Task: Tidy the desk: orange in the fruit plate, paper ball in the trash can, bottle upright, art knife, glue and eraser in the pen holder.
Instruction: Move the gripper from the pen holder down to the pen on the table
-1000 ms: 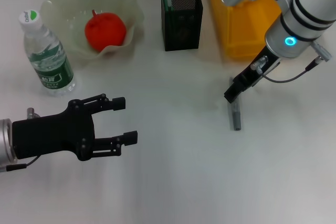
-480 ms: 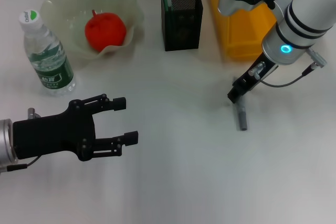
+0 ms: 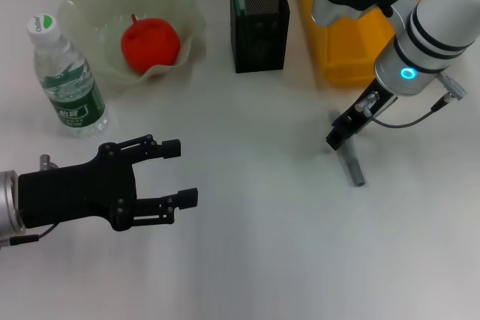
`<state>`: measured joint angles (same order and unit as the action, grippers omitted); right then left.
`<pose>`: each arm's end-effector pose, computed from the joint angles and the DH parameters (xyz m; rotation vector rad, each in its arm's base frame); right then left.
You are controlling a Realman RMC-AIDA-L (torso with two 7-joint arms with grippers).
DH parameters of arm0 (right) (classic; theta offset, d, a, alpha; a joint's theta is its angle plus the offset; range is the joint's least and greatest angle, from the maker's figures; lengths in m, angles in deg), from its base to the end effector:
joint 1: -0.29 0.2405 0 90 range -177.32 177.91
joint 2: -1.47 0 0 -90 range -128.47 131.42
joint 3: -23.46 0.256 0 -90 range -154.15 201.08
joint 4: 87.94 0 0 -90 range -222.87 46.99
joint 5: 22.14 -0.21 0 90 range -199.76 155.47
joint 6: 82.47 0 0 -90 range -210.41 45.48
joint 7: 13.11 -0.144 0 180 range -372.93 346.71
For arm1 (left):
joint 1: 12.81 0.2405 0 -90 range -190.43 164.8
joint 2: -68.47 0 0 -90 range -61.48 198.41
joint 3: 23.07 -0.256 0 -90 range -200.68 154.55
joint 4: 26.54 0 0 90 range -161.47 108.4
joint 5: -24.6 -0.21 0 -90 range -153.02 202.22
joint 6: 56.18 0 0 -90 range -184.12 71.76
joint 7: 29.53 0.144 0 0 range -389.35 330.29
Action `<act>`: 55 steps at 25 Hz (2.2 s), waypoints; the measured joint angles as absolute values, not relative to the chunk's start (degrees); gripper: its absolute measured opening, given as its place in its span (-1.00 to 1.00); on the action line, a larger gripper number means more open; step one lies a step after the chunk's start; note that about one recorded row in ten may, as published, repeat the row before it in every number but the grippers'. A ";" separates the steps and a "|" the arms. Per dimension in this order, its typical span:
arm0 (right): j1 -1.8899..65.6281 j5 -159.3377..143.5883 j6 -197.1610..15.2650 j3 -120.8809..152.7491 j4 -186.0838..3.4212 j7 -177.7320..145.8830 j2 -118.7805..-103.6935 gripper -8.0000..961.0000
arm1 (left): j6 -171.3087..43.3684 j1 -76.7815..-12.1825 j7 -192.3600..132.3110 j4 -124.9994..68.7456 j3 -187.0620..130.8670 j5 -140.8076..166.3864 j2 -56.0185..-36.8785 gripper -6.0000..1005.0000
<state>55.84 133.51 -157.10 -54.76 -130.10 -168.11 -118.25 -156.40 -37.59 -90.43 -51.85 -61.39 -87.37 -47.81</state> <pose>0.1779 0.4060 -0.0555 -2.4544 1.0649 -0.6785 -0.2883 0.2678 -0.0080 -2.7866 -0.4732 -0.9259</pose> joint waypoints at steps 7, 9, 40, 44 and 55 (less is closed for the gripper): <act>55.68 133.50 -157.11 -56.74 -130.24 -168.27 -118.24 -0.16 | -156.65 -37.59 -90.43 -51.85 -61.39 -87.37 -47.81 0.68; 55.70 133.50 -157.08 -56.91 -130.16 -168.33 -118.23 -0.24 | -156.70 -37.59 -90.43 -51.85 -61.39 -87.37 -47.81 0.68; 55.62 133.82 -157.61 -56.96 -130.96 -168.06 -118.14 -0.72 | -156.72 -37.77 -90.47 -51.85 -61.39 -87.28 -47.88 0.68; 54.05 133.51 -158.84 -56.96 -135.42 -167.54 -118.10 -0.74 | -156.72 -37.78 -90.46 -51.84 -61.38 -87.29 -47.90 0.68; 49.22 128.10 -164.10 -56.42 -146.79 -165.16 -117.72 -0.80 | -156.72 -37.77 -90.46 -51.94 -61.34 -87.28 -47.85 0.68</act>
